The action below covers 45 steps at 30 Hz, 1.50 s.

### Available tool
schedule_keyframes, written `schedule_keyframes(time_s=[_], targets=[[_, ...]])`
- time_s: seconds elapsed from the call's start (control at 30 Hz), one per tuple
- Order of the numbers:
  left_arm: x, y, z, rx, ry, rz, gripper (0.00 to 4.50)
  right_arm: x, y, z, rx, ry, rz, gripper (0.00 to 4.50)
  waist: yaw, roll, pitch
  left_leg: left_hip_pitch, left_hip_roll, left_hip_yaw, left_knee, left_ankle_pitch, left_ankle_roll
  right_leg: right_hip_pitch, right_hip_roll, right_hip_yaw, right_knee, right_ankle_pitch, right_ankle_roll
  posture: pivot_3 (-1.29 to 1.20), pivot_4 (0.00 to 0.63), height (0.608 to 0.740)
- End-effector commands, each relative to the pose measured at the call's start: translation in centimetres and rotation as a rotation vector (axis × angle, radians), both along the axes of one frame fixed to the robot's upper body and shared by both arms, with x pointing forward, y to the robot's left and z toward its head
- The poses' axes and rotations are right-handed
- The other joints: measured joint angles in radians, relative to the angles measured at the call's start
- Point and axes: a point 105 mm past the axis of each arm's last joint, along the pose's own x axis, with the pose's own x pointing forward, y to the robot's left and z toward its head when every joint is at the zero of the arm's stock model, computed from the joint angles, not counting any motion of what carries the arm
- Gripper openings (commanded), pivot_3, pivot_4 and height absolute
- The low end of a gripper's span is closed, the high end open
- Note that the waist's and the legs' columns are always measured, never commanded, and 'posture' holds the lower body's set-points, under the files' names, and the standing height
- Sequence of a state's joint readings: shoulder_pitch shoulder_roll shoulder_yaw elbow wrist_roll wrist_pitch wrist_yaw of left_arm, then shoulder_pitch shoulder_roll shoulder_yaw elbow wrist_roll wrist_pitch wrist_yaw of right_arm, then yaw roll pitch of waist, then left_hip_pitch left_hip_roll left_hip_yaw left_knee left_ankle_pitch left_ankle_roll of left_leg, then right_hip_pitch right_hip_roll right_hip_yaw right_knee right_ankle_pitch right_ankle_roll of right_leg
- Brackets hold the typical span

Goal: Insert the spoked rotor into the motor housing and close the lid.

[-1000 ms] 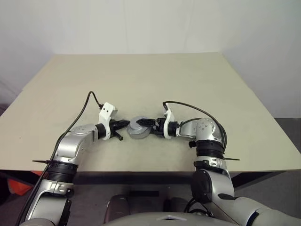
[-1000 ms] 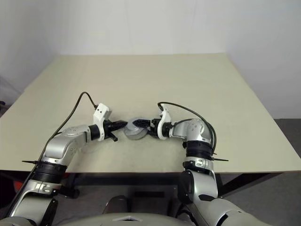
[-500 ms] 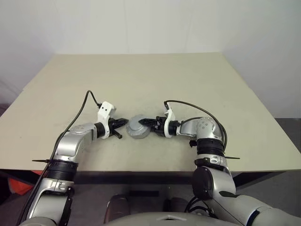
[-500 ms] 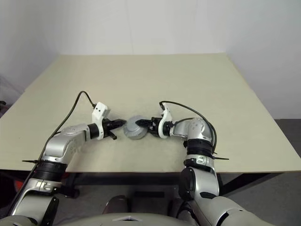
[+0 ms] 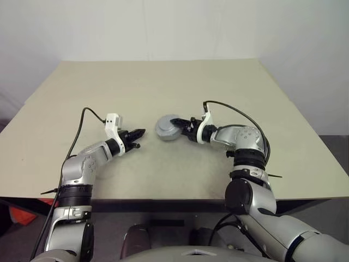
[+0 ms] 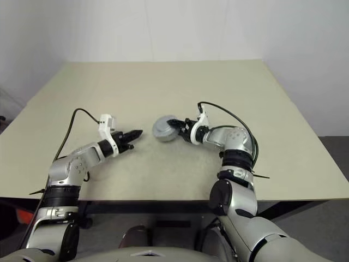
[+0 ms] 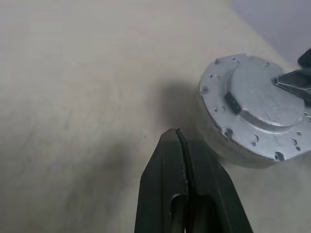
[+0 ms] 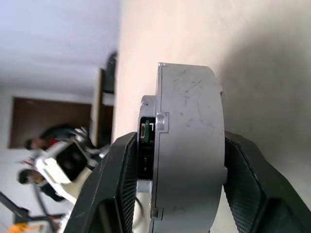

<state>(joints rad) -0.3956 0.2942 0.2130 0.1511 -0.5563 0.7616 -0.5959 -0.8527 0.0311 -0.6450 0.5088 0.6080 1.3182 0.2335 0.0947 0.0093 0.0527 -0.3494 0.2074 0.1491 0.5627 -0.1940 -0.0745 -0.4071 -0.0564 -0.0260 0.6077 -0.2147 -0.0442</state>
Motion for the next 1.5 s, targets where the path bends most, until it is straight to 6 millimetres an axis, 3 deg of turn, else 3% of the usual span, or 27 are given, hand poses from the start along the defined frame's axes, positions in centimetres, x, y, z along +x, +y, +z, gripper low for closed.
schedule_keyframes(time_s=[0.03,0.07,0.17,0.33,0.5,0.97,1.27,1.43,1.5], targets=[[0.1,0.3,1.9,-0.124,-0.034,0.016,0.00,1.4,0.9,4.6,0.132,-0.112,-0.016,2.10,0.000,0.000,0.000,0.000,0.000,0.000,0.000,0.000,0.000,0.000,0.000,0.000,0.000,0.000,0.000,0.00,0.000,0.740],[-0.1,0.3,2.1,-0.164,-0.035,0.011,0.00,1.7,1.0,5.3,0.147,-0.123,-0.022,2.10,0.001,0.000,0.000,0.000,0.000,0.000,0.000,0.000,0.000,0.000,0.000,0.000,0.000,0.000,0.000,0.00,0.000,0.740],[-0.4,0.6,2.6,-0.304,-0.029,0.029,0.57,2.3,1.4,7.1,0.179,-0.159,-0.028,2.10,0.001,0.000,0.001,0.000,0.000,0.000,0.001,0.000,0.000,0.000,0.000,0.000,0.000,-0.001,-0.001,0.00,0.000,0.740],[-1.3,0.7,3.8,-0.501,-0.022,0.020,2.28,2.6,2.2,9.5,0.211,-0.200,-0.008,2.10,0.001,0.000,0.002,-0.001,0.000,0.000,0.001,-0.001,0.001,0.000,0.000,0.000,0.000,-0.001,-0.001,0.00,0.000,0.740],[-2.0,-0.2,4.6,-0.662,0.043,-0.048,3.96,1.8,3.4,9.7,0.203,-0.202,0.053,2.10,0.002,-0.001,0.002,-0.001,0.000,0.000,0.001,-0.001,0.002,0.000,0.000,0.000,0.000,0.000,0.000,0.00,0.000,0.740],[-0.9,-2.0,6.5,-0.815,0.080,-0.083,3.96,-0.4,5.0,8.0,0.144,-0.186,0.151,2.10,0.004,-0.006,0.006,-0.001,0.000,0.000,0.003,-0.001,0.002,0.000,0.000,0.000,0.000,0.002,0.003,0.00,0.000,0.740],[0.1,-2.3,5.8,-0.819,0.108,-0.043,3.96,-0.5,4.9,7.9,0.129,-0.190,0.146,2.10,0.004,-0.007,0.006,-0.001,0.000,0.000,0.003,-0.001,0.002,0.000,0.000,0.000,0.000,0.002,0.004,0.00,0.000,0.740],[0.3,-2.3,5.8,-0.816,0.104,-0.031,2.46,-0.5,4.8,7.8,0.124,-0.188,0.141,2.10,0.005,-0.007,0.006,-0.001,0.000,0.000,0.003,-0.001,0.002,0.000,0.000,0.000,0.000,0.003,0.004,0.00,0.000,0.740],[0.4,-2.1,5.7,-0.815,0.104,-0.025,2.39,-0.4,4.8,7.7,0.123,-0.186,0.138,2.10,0.005,-0.007,0.006,-0.002,0.000,0.000,0.003,-0.001,0.002,0.000,0.000,0.000,0.000,0.003,0.004,0.00,0.000,0.740]])
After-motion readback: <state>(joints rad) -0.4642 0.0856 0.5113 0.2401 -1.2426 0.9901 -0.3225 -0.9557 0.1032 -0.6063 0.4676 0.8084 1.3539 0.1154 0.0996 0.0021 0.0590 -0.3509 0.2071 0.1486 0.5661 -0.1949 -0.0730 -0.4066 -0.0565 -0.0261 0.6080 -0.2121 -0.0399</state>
